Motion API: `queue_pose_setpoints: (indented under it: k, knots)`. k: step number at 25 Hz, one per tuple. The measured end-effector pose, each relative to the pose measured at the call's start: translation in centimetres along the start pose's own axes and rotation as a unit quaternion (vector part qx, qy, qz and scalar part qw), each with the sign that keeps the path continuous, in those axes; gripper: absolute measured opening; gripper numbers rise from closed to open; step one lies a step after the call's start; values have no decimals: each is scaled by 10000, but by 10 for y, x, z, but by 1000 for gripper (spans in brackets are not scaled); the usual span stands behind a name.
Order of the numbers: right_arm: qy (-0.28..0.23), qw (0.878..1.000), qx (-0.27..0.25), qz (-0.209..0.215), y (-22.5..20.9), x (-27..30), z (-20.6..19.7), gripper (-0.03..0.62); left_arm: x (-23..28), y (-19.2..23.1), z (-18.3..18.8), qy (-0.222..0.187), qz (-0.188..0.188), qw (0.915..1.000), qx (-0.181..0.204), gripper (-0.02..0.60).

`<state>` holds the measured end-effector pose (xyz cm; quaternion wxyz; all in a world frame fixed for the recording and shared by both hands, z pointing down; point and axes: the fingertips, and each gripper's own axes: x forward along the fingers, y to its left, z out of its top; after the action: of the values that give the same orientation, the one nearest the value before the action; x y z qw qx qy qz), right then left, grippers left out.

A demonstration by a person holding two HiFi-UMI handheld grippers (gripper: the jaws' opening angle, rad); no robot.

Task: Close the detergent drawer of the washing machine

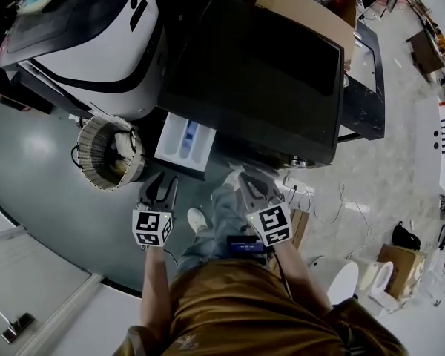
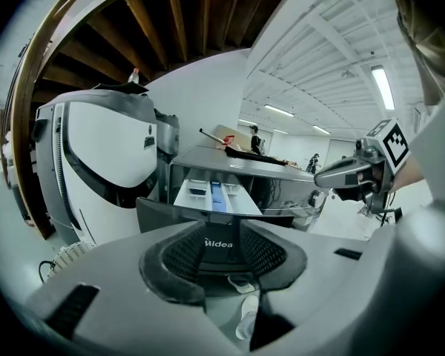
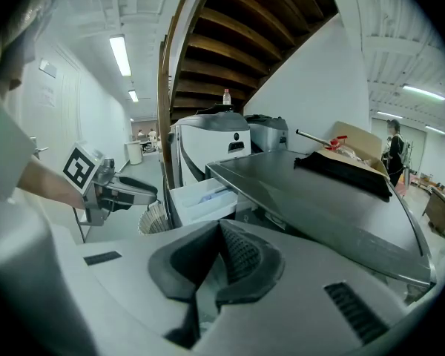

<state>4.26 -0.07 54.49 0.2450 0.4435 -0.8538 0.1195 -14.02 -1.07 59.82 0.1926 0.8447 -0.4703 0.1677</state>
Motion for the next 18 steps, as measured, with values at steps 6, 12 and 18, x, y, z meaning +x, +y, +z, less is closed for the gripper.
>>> queue_pose_setpoints:
  k: [6, 12, 18]
  knots:
    - [37, 10000, 37, 48, 0, 3, -2, 12, 2, 2, -2, 24, 86, 10000, 17, 152]
    - [74, 9999, 70, 10, -6, 4, -5, 12, 9, 4, 4, -31, 145, 9998, 118, 152]
    - [111, 9999, 120, -46, -15, 3, -9, 12, 11, 2, 4, -47, 196, 9997, 129, 155]
